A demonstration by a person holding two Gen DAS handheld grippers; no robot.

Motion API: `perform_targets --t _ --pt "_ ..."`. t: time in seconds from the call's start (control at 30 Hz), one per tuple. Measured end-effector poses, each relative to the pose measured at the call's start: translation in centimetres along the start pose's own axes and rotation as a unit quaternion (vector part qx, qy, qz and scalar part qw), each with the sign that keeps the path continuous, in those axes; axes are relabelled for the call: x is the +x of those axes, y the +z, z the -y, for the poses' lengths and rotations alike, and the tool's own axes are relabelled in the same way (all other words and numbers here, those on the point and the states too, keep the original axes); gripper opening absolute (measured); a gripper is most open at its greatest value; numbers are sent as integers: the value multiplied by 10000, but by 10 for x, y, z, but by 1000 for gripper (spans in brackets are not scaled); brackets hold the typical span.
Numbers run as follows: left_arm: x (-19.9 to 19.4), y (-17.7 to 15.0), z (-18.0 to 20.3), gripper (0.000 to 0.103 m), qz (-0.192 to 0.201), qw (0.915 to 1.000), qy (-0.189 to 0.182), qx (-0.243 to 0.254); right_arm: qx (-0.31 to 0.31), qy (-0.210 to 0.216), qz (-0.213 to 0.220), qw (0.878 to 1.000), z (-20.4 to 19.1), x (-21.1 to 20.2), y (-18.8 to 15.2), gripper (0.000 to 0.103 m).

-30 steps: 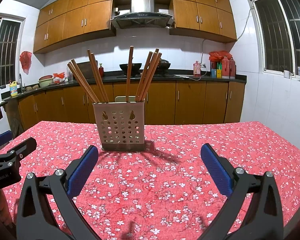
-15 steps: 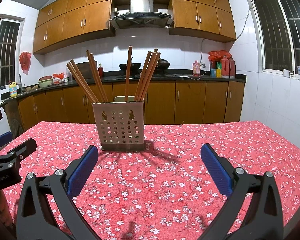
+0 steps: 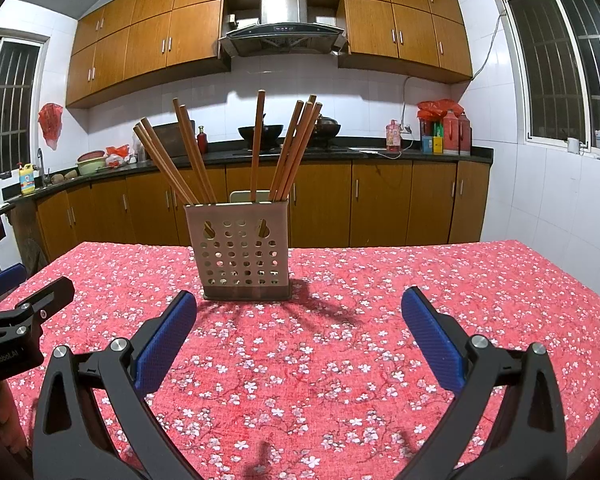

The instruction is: Organize utensils

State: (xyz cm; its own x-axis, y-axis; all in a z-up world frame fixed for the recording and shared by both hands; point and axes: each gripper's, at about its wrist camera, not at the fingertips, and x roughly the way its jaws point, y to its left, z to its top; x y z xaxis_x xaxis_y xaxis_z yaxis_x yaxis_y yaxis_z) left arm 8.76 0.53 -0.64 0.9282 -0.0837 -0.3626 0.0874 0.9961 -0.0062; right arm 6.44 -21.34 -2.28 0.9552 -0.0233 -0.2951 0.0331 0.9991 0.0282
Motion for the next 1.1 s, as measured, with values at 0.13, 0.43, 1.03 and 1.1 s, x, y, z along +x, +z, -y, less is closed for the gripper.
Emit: perform_targets --t 0.13,0.43,1.03,1.1 --pt "0 0 -1 99 -2 10000 -6 2 0 1 -2 10000 0 0 0 101" --pt "0 1 0 99 -5 10000 -5 3 1 2 -4 10000 -1 0 0 101" --pt "4 -6 3 99 -27 10000 6 6 6 10 -14 10000 -2 0 -1 101" --pt "4 -6 3 99 -21 10000 19 -9 7 7 -12 10000 -2 0 -1 101"
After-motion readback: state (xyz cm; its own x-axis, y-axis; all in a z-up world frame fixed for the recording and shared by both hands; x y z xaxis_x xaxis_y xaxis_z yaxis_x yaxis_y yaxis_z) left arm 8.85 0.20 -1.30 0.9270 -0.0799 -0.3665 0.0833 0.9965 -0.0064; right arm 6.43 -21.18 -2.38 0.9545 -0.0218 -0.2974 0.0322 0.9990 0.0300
